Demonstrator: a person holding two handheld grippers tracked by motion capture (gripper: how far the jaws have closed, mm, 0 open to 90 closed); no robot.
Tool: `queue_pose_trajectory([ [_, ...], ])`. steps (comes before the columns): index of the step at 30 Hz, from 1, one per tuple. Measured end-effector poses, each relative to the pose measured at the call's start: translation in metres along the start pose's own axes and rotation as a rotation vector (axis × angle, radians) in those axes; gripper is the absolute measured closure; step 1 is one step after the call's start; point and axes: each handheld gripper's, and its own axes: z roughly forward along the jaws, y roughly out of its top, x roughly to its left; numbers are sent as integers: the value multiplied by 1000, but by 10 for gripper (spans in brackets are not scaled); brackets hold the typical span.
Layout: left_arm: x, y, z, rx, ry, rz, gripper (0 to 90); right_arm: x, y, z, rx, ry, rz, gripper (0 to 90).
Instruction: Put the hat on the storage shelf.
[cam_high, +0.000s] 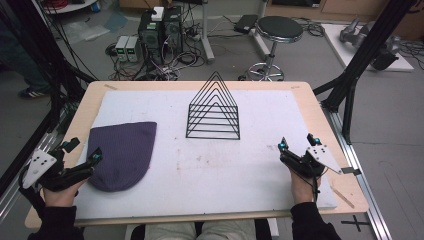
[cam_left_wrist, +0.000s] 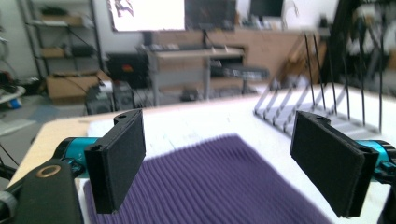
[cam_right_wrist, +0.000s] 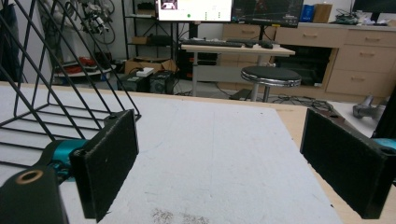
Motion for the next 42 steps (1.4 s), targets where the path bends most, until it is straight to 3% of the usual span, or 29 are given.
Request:
queue_pose_trajectory([
  [4,1,2,4,21,-37,31,199,2,0,0,1,34,-16,106],
  [11,2,6,11,97,-155,94,215,3,0,0,4,42,-11,106],
  [15,0,5,12,165,-236,120,214,3,0,1,1,46,-15,106],
  [19,-4,2,12,233,-344,164,215,3,0,1,1,50,-14,106],
  [23,-3,0,12,289,-414,188,220,3,0,0,2,53,-8,106],
  [27,-1,-1,11,320,-453,201,228,3,0,0,4,54,-3,106],
  [32,4,-4,7,357,-471,212,244,3,0,0,4,57,-1,106],
  [39,6,-6,3,460,-501,299,232,3,0,-1,3,58,1,106],
  [42,5,-8,3,477,-516,314,230,3,0,-1,5,58,3,106],
])
